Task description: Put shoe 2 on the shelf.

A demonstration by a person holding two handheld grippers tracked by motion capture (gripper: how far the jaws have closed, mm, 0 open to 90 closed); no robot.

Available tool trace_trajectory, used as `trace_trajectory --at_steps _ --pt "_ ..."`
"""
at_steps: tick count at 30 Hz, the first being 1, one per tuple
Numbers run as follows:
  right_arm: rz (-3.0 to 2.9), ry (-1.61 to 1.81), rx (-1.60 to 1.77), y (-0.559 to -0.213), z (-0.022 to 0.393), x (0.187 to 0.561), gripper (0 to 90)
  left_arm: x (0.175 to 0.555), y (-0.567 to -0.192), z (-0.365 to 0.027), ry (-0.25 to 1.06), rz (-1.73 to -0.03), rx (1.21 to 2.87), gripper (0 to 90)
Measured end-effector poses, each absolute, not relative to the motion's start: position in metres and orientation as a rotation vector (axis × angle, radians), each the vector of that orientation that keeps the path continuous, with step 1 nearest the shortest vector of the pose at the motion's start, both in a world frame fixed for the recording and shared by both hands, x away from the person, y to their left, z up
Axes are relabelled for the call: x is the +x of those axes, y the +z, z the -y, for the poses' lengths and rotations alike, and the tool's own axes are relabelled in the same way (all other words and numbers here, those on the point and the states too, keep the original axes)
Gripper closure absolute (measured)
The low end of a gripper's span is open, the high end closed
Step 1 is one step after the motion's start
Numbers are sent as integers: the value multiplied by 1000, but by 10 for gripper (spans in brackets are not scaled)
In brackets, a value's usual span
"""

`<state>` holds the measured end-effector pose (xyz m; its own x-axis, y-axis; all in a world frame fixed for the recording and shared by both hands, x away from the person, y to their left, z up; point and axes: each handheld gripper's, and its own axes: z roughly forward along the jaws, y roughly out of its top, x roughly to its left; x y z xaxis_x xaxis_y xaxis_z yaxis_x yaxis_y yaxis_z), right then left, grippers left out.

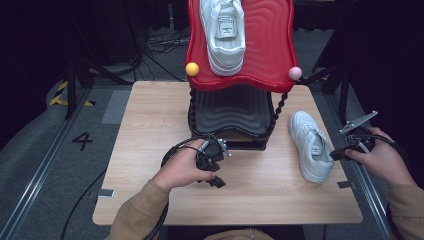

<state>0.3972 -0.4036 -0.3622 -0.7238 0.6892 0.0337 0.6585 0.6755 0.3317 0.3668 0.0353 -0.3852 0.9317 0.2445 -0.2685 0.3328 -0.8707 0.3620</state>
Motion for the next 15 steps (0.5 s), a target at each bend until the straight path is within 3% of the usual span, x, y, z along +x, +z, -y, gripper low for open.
trace_trajectory --at_steps 5,15 --pt "-2888 484 993 -360 386 392 716 367 -386 -37 -306 -426 2677 387" --pt "-2991 386 834 -376 364 398 625 368 -389 -39 -305 -442 2686 380"
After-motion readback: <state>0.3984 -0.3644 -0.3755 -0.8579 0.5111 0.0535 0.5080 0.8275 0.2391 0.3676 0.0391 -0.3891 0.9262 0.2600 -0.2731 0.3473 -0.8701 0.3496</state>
